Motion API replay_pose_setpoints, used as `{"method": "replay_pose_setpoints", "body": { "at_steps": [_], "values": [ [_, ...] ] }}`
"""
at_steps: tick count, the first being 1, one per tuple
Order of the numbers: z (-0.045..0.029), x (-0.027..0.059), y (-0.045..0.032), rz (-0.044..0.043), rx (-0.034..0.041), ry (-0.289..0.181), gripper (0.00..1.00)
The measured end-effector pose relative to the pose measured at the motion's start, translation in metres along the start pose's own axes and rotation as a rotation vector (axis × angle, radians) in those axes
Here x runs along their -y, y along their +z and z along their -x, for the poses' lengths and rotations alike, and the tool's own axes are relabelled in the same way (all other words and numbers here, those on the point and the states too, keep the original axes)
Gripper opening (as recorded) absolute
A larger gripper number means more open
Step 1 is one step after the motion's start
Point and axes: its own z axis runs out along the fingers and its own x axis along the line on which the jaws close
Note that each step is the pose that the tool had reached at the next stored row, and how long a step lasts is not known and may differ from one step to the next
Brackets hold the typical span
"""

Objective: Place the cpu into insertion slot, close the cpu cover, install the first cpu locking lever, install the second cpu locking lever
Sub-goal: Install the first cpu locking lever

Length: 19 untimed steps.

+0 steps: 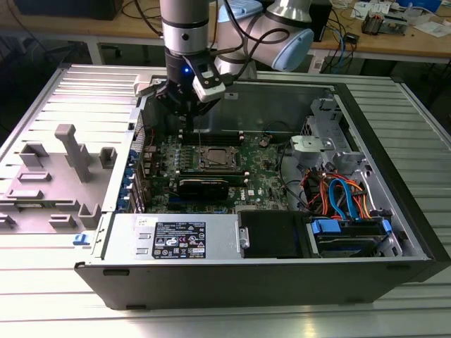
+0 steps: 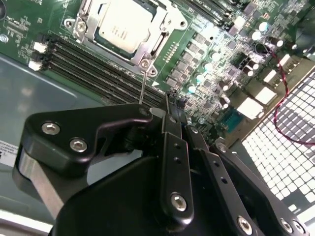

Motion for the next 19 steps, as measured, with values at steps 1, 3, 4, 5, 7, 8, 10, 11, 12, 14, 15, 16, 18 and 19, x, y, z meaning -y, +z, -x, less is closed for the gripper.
{"method": "replay_pose_setpoints", "body": {
  "at_steps": [1,3,4,5,7,8,10,11,12,14,15,16,18,19],
  "values": [
    [0.0006,-0.0001,0.0005,0.0002,0.0002,0.000,0.11],
    [0.0029,-0.0003,0.0012,0.0001,0.0000,0.000,0.11],
    [0.0043,-0.0005,0.0015,0.0001,0.0000,0.000,0.11],
    [0.0058,-0.0006,0.0016,0.0000,0.0000,0.000,0.11],
    [0.0092,-0.0011,0.0019,0.0000,0.0000,0.000,0.11],
    [0.0109,-0.0014,0.0021,0.0001,0.0000,0.000,0.11],
    [0.0143,-0.0020,0.0028,0.0001,0.0000,0.000,0.11],
    [0.0157,-0.0021,0.0031,0.0000,0.0000,0.000,0.11],
    [0.0172,-0.0021,0.0035,0.0000,0.0000,0.000,0.11],
    [0.0204,-0.0023,0.0044,0.0000,0.0000,0.000,0.11],
    [0.0225,-0.0025,0.0052,0.0001,0.0000,0.000,0.11],
    [0.0237,-0.0027,0.0057,0.0001,0.0000,0.000,0.11],
    [0.0261,-0.0028,0.0080,0.0001,0.0000,0.000,0.11],
    [0.0269,-0.0028,0.0094,0.0001,0.0000,0.000,0.11]
  ]
}}
